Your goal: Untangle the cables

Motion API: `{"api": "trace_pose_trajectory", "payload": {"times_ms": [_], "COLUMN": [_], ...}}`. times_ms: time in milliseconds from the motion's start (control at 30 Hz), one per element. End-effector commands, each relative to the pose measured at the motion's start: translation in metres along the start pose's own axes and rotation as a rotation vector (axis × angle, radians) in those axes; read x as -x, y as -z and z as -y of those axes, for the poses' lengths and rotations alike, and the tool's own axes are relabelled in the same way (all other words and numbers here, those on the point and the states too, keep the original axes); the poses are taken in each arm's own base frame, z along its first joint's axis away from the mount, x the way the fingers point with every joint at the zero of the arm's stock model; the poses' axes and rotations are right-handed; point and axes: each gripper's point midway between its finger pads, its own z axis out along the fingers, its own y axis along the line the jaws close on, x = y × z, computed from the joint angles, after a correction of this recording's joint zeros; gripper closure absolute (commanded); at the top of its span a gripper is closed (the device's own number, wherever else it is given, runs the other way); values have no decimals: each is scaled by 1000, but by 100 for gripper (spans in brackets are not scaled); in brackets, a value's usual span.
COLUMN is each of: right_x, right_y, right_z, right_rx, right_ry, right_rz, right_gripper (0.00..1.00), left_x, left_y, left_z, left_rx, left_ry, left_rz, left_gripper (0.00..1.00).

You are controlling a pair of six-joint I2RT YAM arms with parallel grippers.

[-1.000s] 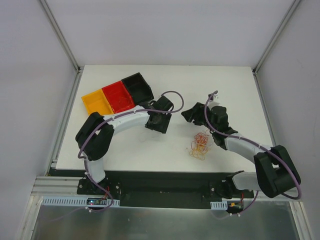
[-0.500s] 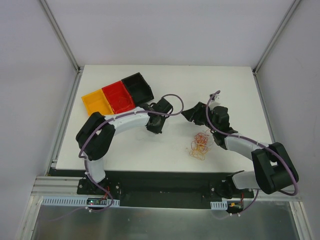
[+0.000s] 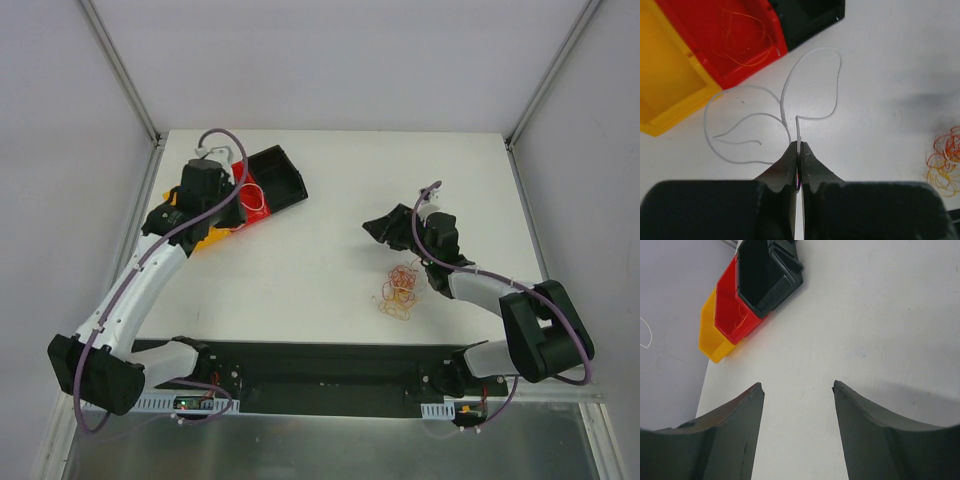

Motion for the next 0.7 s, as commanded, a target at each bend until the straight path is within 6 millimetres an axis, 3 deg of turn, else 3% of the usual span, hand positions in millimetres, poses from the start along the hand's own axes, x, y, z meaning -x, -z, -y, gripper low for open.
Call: {"api": "trace_pose_trajectory", "payload": {"times_ms": [0,133,267,367,667], "right_x": [11,10,8,7,3], "right_y": [-2,-3,-6,-10,-20], "right_z": [-11,-11,-10,-10,-10], "right_rx": [59,62,63,67,82], "right_ry": [4,2,-4,-13,-34], "right_rz": [38,30,21,15,-21], "right_gripper": [39,40,40,41,41], "left_x": [20,51,66,67,54], "left_y": [14,15,2,-15,-70], "left_z": [-36,-83,-120,-145,-182], "left_rx": [57,150,184,208,147], "left_ry": [91,263,455,564,668], "left_rz": [11,79,118,103,30], "left_gripper": [100,100,100,100,100]}}
